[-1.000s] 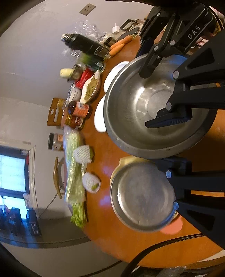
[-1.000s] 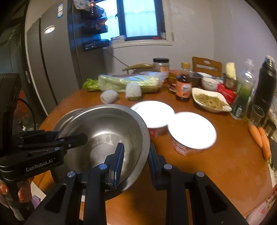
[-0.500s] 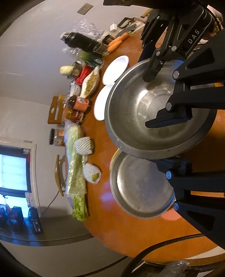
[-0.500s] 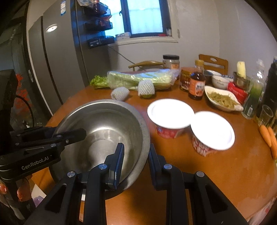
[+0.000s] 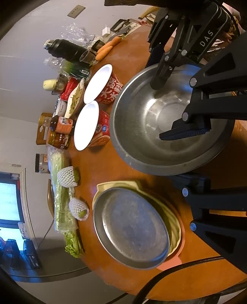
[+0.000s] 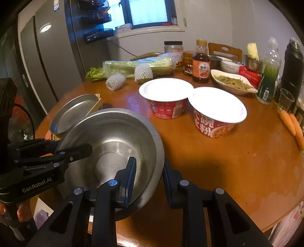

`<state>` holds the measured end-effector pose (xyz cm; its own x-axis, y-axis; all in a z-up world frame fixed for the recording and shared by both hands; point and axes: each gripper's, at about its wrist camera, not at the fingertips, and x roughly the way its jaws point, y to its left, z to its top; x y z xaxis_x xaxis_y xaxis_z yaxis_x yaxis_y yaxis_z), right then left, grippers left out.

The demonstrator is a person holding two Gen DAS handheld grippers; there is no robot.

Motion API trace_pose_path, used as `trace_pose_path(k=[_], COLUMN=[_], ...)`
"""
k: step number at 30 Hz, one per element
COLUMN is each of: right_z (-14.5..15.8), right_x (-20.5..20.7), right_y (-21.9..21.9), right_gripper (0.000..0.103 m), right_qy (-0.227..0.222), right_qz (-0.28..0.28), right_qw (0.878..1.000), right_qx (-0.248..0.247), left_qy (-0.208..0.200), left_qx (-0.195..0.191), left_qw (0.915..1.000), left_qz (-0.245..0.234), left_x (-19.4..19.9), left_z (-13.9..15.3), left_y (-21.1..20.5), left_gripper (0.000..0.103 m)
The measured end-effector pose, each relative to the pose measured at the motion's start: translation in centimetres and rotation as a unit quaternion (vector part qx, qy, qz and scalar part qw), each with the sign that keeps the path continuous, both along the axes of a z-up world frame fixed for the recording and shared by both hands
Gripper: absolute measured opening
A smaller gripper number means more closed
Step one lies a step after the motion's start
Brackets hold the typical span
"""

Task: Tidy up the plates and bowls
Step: 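Carry the steel bowl beside the red cup bowls and set it down, releasing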

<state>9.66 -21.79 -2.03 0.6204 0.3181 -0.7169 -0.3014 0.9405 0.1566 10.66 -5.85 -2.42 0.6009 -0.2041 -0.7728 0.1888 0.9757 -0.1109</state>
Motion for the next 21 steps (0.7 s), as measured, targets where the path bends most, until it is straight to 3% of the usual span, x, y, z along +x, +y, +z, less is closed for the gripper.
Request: trace_pose_path(k=[13,21], right_z=[-0.9,-0.8], right_x=[0.0,0.1], right_y=[-1.3,-1.9], right_gripper=[0.031,0.035], right_qy=[0.011,0.005], right_qz=[-0.004,-0.013], right_qw=[1.000,1.000], right_qx=[0.017,0.022], left_qy=[0.019,0.010], left_qx=[0.007,0.009], left_qw=[0.9998,0.9999], left_qz=[-0.006,0.006], left_x=[0.4,0.3], left_z=[-1.1,-0.5], left_y=[-1.0,-0.2], left_gripper=[0.033,0.039])
